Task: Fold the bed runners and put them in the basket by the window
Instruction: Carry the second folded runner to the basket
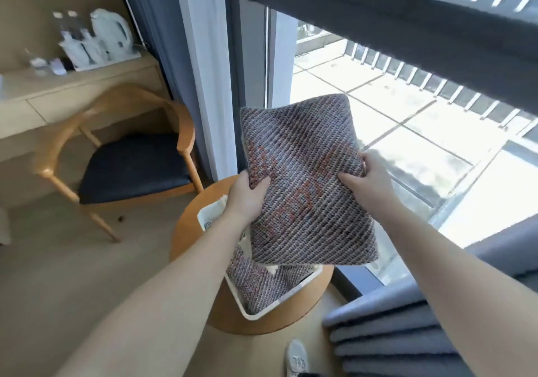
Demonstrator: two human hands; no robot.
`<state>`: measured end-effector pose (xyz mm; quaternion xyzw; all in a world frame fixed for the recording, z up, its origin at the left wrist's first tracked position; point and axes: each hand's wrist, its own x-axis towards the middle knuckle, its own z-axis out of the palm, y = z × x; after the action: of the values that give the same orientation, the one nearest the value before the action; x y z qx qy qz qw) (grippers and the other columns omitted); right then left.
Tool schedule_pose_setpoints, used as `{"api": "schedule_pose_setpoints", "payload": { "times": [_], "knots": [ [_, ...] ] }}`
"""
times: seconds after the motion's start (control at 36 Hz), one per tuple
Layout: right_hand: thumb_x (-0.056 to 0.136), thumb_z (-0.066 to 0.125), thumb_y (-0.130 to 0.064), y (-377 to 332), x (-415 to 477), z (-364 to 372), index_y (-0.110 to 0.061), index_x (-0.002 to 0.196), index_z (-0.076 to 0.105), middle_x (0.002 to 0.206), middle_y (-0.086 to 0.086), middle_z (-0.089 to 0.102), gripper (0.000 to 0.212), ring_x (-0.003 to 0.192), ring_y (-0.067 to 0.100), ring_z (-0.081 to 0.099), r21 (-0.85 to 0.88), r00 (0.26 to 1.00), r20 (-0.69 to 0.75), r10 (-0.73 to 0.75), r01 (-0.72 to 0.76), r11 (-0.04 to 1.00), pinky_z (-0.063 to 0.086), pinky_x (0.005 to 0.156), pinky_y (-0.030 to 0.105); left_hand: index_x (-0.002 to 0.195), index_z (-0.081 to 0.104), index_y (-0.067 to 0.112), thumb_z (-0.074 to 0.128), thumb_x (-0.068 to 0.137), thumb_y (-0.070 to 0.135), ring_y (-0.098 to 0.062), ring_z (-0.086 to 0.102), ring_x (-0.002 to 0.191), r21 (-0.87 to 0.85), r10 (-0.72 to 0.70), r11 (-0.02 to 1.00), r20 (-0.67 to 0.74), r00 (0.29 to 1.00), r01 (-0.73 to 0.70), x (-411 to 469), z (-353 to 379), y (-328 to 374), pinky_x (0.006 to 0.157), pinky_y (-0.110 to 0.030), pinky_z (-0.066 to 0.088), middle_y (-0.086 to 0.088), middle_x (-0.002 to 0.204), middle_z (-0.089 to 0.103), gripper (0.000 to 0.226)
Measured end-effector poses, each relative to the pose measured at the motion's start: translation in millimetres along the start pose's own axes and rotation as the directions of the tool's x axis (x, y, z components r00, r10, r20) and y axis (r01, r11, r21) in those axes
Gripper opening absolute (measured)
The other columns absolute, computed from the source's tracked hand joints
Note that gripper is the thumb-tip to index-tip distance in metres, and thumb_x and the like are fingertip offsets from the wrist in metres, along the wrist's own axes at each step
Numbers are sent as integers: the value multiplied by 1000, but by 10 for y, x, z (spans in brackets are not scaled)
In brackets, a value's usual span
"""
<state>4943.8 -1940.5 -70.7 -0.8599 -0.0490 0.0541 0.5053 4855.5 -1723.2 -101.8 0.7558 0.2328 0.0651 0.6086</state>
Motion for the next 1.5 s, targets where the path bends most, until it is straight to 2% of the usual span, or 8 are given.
{"api": "schedule_pose_setpoints", "payload": {
  "times": [0.19, 0.28, 0.47, 0.81, 0.97, 1.08, 1.19, 1.5],
  "knots": [
    [86, 70, -16, 370, 676, 407, -22, 114, 49, 98, -3, 64, 36, 80, 13, 65, -86, 982, 188, 31, -15, 996, 55, 76, 35, 125, 51, 20, 53, 95, 34, -23, 54, 112, 28, -226, 972, -139, 964, 232, 365, 239, -525, 99, -42, 42, 3, 121, 58, 33],
    [84, 72, -20, 752, 809, 819, -26, 115, 50, 103, -1, 66, 38, 87, 20, 66, -163, 947, 307, 97, -48, 985, 55, 84, 45, 123, 51, 20, 53, 95, 31, -26, 54, 112, 46, -366, 923, -207, 908, 382, 392, 263, -963, 98, -43, 44, 0, 120, 58, 31],
    [88, 69, -27, 1375, 813, 1583, -22, 132, 46, 115, 4, 64, 50, 88, 23, 64, -304, 851, 486, 199, -49, 951, 55, 74, 39, 115, 54, 10, 52, 95, 25, -27, 55, 106, 19, -565, 800, -313, 764, 599, 282, 230, -1795, 94, -36, 44, -7, 114, 59, 25],
    [92, 62, -24, 1660, 801, 2071, -21, 135, 42, 118, 5, 63, 47, 101, 28, 62, -383, 810, 531, 249, -33, 923, 51, 83, 39, 114, 48, 3, 48, 96, 14, -34, 56, 108, 52, -579, 727, -490, 652, 685, 398, 258, -2175, 88, -33, 42, -17, 118, 58, 21],
    [96, 53, -24, 1744, 600, 2100, -8, 147, 23, 146, 16, 30, 62, 131, 37, 37, -490, 798, 602, 35, 335, 805, 37, 108, 47, 142, 27, 8, 44, 88, -1, -31, 40, 127, 377, -258, 761, -570, 780, 528, 272, 507, -2256, 105, -41, 38, -13, 146, 31, 58],
    [100, 39, -43, 1968, 334, 1914, -6, 152, 20, 158, 21, 11, 66, 147, 34, 5, -517, 681, 714, -162, 669, 533, 5, 119, 44, 151, 6, 9, 26, 98, 26, -21, -5, 147, 738, -127, 612, -262, 957, 283, 119, 627, -2374, 120, -37, -1, -8, 160, 1, 60],
    [98, 29, -53, 2231, 84, 1674, -1, 148, 30, 156, 22, 16, 72, 146, 35, 9, -503, 604, 782, -155, 758, 417, 12, 118, 46, 147, -14, 9, -3, 91, 48, -20, -26, 142, 863, -202, 476, -78, 976, 167, -139, 749, -2518, 115, -36, -17, -9, 156, -22, 69],
    [95, 8, -56, 2399, 135, 1892, -4, 151, -3, 158, 14, -14, 77, 141, 23, -22, -519, 574, 819, 3, 737, 433, -14, 112, 34, 149, -12, 8, 9, 99, 44, -19, -21, 144, 878, -289, 450, -33, 957, 166, -157, 623, -2576, 117, -36, -15, -9, 158, -18, 65]
  ]
}}
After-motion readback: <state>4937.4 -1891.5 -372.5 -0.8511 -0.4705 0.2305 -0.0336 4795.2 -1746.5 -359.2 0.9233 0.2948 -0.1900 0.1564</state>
